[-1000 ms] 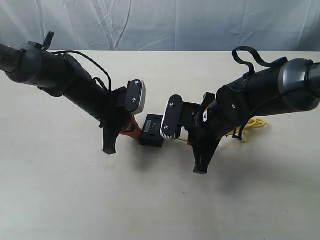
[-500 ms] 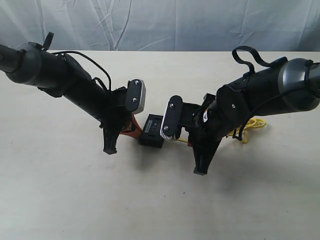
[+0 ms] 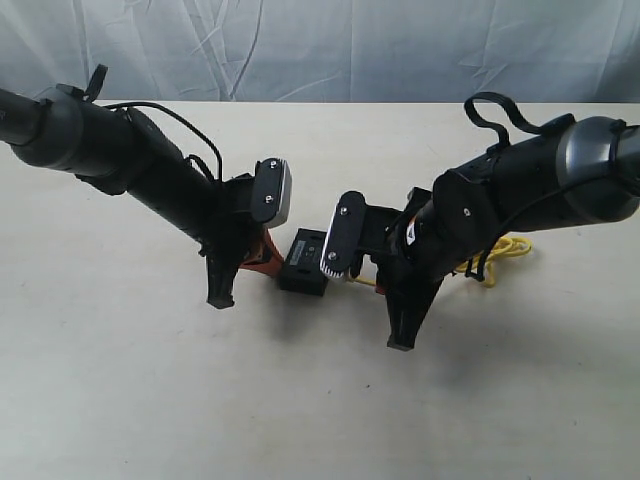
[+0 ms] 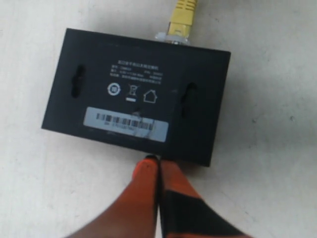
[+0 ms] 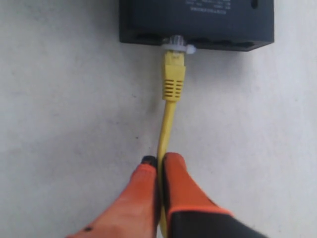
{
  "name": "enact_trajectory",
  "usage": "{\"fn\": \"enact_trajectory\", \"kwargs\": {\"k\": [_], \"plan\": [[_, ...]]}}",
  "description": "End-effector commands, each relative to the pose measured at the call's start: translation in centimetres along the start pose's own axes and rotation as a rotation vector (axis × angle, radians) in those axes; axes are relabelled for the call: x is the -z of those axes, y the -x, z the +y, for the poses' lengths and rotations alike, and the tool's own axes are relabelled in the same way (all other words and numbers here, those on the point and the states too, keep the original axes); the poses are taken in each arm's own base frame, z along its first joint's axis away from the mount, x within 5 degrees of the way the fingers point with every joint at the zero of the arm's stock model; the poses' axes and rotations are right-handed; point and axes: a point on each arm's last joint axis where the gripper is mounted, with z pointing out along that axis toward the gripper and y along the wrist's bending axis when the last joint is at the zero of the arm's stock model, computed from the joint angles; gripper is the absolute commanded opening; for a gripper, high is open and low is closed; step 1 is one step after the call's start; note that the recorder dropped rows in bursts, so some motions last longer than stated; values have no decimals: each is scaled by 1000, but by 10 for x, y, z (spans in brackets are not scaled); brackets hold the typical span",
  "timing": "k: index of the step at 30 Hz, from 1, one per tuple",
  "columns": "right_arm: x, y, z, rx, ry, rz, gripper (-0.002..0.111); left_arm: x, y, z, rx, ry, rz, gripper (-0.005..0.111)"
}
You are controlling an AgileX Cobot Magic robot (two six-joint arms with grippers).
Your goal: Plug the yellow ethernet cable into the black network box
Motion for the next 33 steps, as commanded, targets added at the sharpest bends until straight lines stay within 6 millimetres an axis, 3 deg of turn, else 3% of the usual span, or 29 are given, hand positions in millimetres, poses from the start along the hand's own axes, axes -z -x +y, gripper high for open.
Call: {"fn": "enact_trajectory", "kwargs": {"k": [1,31,33], "plan": [[4,3,-1,-14,-10,-15,-1,0,5,-3,1,-2,-8,0],[4,1,0,-14,7,6,-1,0,7,-6,1,-42,-27,0],[4,1,0,-16,7,4,4,0,7,-6,1,-42,-27,0]]}}
